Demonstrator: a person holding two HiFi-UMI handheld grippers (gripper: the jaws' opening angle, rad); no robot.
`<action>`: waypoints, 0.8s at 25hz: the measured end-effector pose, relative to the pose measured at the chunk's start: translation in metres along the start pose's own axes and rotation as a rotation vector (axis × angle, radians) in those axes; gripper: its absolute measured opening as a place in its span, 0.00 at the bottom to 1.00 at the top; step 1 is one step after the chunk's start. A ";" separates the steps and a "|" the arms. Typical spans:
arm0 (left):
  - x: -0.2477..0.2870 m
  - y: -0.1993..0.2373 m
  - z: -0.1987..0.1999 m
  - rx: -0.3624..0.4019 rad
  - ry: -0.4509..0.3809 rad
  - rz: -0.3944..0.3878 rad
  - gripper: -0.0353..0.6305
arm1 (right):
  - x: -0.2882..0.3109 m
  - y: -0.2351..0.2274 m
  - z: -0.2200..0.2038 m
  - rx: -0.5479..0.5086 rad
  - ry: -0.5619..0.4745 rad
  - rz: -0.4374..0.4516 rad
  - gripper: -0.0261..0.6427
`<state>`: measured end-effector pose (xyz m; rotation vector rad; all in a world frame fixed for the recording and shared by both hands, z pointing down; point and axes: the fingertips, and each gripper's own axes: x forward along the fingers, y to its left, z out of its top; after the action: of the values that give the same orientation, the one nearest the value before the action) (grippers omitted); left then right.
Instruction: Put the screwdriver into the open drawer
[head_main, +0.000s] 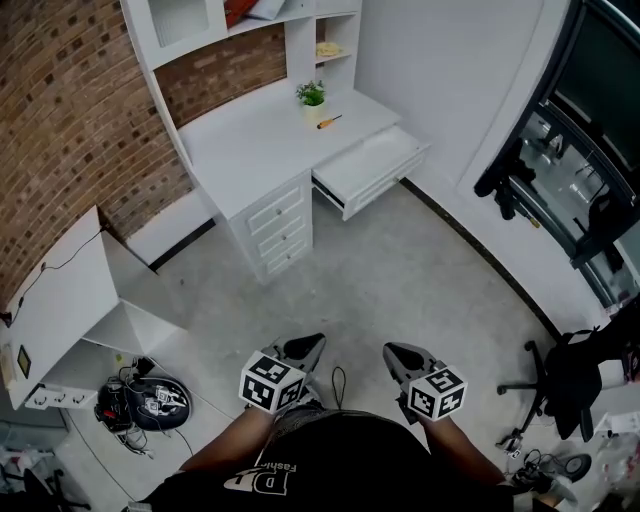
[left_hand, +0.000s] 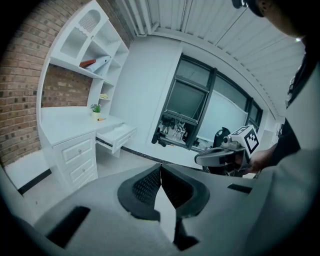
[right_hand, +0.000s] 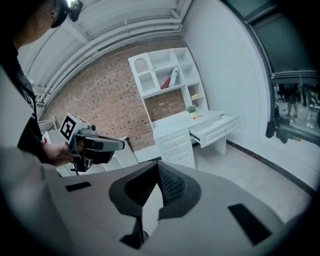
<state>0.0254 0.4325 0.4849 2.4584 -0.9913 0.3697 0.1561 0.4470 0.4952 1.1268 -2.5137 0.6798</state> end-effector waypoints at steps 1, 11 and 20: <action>0.000 0.008 0.003 0.002 -0.001 -0.003 0.08 | 0.006 0.000 0.004 0.000 0.000 -0.005 0.05; -0.002 0.069 0.013 -0.031 0.007 -0.030 0.08 | 0.050 0.004 0.025 0.024 0.020 -0.058 0.05; 0.010 0.091 0.026 -0.033 0.009 -0.022 0.08 | 0.075 -0.017 0.040 0.050 0.006 -0.064 0.05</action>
<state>-0.0298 0.3556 0.4953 2.4339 -0.9589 0.3542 0.1171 0.3698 0.5000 1.2153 -2.4568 0.7314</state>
